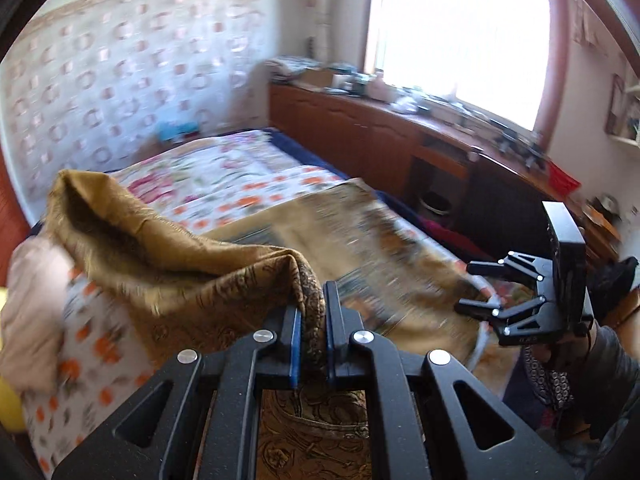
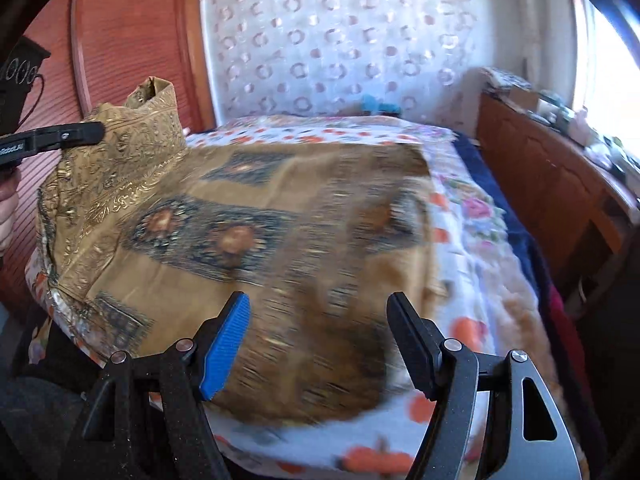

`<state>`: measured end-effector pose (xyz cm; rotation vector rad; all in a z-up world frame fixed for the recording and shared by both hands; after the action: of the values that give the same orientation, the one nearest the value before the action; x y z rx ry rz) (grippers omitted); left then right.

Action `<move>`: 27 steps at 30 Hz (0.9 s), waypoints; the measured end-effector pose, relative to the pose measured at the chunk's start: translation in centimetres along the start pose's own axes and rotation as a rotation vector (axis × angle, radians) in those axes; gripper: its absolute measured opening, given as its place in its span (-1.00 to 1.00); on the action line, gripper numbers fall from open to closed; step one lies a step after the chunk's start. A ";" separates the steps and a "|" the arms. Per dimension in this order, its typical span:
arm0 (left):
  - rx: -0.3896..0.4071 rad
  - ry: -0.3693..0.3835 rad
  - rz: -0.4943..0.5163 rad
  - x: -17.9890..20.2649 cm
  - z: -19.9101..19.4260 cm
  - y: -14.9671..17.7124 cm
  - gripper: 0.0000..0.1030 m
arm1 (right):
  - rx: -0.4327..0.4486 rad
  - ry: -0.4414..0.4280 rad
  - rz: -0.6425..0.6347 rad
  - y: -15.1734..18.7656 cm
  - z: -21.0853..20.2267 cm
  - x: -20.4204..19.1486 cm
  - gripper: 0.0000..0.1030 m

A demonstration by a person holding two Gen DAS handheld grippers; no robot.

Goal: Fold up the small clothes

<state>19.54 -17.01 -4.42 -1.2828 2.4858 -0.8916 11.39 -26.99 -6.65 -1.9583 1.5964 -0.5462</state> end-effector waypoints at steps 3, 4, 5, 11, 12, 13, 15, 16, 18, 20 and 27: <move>-0.017 0.043 0.039 3.0 1.4 -1.9 -0.80 | 0.011 0.026 0.029 0.8 -0.9 1.8 0.41; -0.024 0.052 0.059 4.1 2.0 -2.7 -0.80 | 0.015 0.033 0.038 1.1 -1.2 2.4 0.41; -0.031 0.062 0.073 5.2 2.5 -3.4 -0.80 | 0.020 0.041 0.051 1.4 -1.5 3.0 0.41; -0.048 0.131 0.122 10.3 3.6 -6.2 -0.80 | 0.037 0.057 0.093 2.8 -2.7 4.8 0.41; -0.050 0.145 0.122 10.7 3.6 -6.4 -0.80 | 0.039 0.059 0.096 3.0 -2.8 4.9 0.41; -0.052 0.157 0.124 11.2 3.7 -6.6 -0.80 | 0.041 0.062 0.100 3.1 -2.8 5.0 0.41; -0.060 0.146 0.132 11.9 4.4 -7.1 -0.80 | 0.042 0.066 0.108 3.5 -2.9 5.1 0.41; -0.078 0.135 0.144 12.1 4.9 -6.9 -0.80 | 0.040 0.067 0.113 3.8 -2.9 5.4 0.41; -0.115 0.124 0.164 12.3 6.1 -6.3 -0.78 | 0.036 0.067 0.124 4.2 -2.8 5.6 0.41; -0.139 0.121 0.177 12.0 7.0 -6.0 -0.52 | 0.030 0.065 0.130 4.2 -2.7 6.2 0.41; -0.107 0.072 0.126 8.3 5.7 -5.2 0.12 | 0.026 0.075 0.126 3.4 -3.6 6.0 0.41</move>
<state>20.54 -28.30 -5.14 -1.1289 2.6696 -0.7980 7.91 -33.90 -6.26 -1.8231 1.7365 -0.5926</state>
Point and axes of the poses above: each gripper's, at about its wrist camera, not at the fingertips, and z roughly the way its jaws point, x to its right, y to its underside, the point moved 9 cm from there along z, roughly the way its jaws point, and after that the axes turned 14 degrees about -x, right-handed, at the moved point
